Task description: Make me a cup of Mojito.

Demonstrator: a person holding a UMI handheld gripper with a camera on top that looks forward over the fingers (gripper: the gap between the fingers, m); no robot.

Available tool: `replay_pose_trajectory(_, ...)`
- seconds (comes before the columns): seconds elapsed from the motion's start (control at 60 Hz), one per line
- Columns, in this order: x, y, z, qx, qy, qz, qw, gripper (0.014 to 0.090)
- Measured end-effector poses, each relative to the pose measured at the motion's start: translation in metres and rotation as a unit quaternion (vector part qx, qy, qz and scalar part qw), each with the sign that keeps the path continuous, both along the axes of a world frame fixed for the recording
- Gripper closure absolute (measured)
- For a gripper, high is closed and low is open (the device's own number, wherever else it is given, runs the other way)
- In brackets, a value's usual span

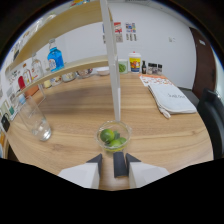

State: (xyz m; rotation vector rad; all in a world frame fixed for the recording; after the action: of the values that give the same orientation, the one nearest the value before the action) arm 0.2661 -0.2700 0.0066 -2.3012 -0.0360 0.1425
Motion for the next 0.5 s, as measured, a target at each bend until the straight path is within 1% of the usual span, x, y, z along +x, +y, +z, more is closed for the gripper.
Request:
replay_pose_trajectory(0.083,0.003,0.000,0.008,0.012,-0.006,-0.005,1.000,0.0416)
replay_pose_trajectory(0.117,0.005,-0.001,0.013,0.017,-0.011,-0.010,1.000,0.0299)
replay_pose_trajectory(0.133,0.006,-0.002,0.016,0.019,-0.013,-0.013,1.000,0.0255)
replay_pose_trajectory(0.15,0.006,-0.002,0.019,0.021,-0.014,-0.015,1.000,0.0229)
replay_pose_trajectory(0.25,-0.001,-0.007,0.046,0.038,-0.012,-0.026,0.999,0.0180)
replay_pose_trajectory(0.35,-0.016,-0.013,0.086,0.071,-0.020,-0.036,0.997,0.0196)
replay_pose_trajectory(0.5,-0.066,-0.026,0.149,0.131,-0.023,-0.037,0.990,0.0195)
